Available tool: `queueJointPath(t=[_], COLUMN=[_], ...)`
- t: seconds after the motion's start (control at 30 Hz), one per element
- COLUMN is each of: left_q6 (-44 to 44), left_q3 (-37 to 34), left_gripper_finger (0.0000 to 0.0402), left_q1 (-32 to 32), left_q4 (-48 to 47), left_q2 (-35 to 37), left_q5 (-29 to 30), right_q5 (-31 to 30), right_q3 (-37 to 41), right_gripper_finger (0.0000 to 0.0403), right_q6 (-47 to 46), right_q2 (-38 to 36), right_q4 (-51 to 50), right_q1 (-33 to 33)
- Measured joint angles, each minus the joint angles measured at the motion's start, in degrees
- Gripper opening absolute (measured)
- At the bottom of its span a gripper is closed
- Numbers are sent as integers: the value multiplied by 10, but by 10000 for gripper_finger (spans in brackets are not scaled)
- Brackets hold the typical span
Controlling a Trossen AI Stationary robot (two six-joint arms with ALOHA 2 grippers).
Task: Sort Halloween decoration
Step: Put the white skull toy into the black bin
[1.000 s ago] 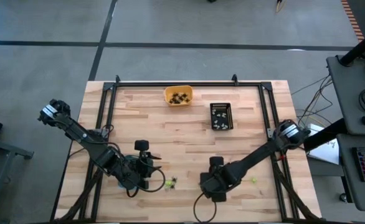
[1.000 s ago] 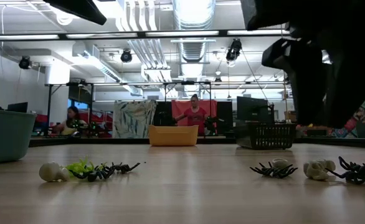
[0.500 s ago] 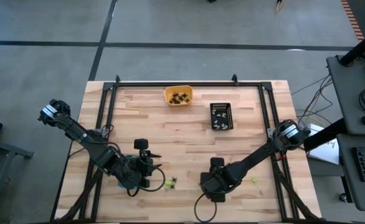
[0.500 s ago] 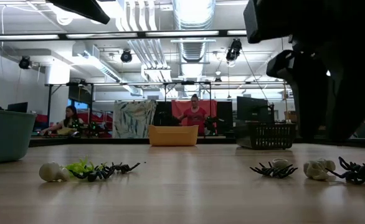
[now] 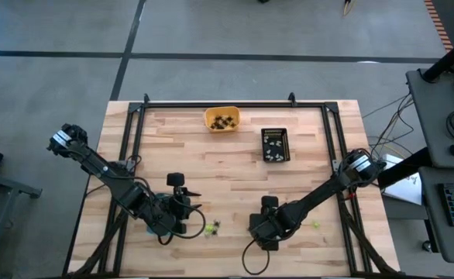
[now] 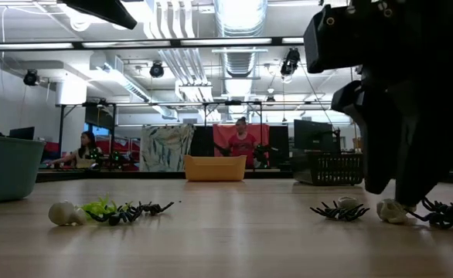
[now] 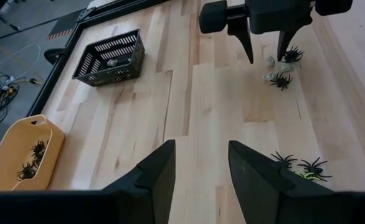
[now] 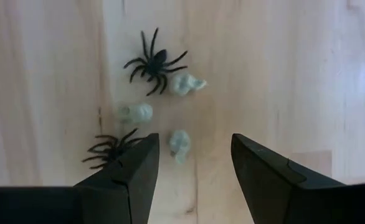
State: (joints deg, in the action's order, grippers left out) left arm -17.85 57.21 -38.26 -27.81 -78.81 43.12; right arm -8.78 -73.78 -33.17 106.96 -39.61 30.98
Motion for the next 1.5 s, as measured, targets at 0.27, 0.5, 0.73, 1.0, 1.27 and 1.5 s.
queueJointPath(t=[0.27, 0.5, 0.73, 1.0, 1.27, 1.5], left_q6=[0, 0, 0, 0, 0, 0], left_q3=[0, 0, 0, 0, 0, 0], left_gripper_finger=[131, 131, 131, 131, 131, 131], left_q1=[0, 0, 0, 0, 0, 0], left_q4=[0, 0, 0, 0, 1, 2], left_q2=[0, 0, 0, 0, 0, 0], left_q5=[0, 0, 0, 0, 0, 0], right_q5=[-3, -3, 0, -7, -2, 10], right_q3=[24, 36, 36, 37, 38, 22], right_gripper_finger=[194, 183, 110, 18, 9, 8], right_q6=[0, -2, 2, 9, 8, -6], right_q2=[0, 0, 0, -2, -6, -29], right_q4=[33, 49, 48, 48, 46, -14], right_q1=[-5, -7, -9, -10, -17, -22])
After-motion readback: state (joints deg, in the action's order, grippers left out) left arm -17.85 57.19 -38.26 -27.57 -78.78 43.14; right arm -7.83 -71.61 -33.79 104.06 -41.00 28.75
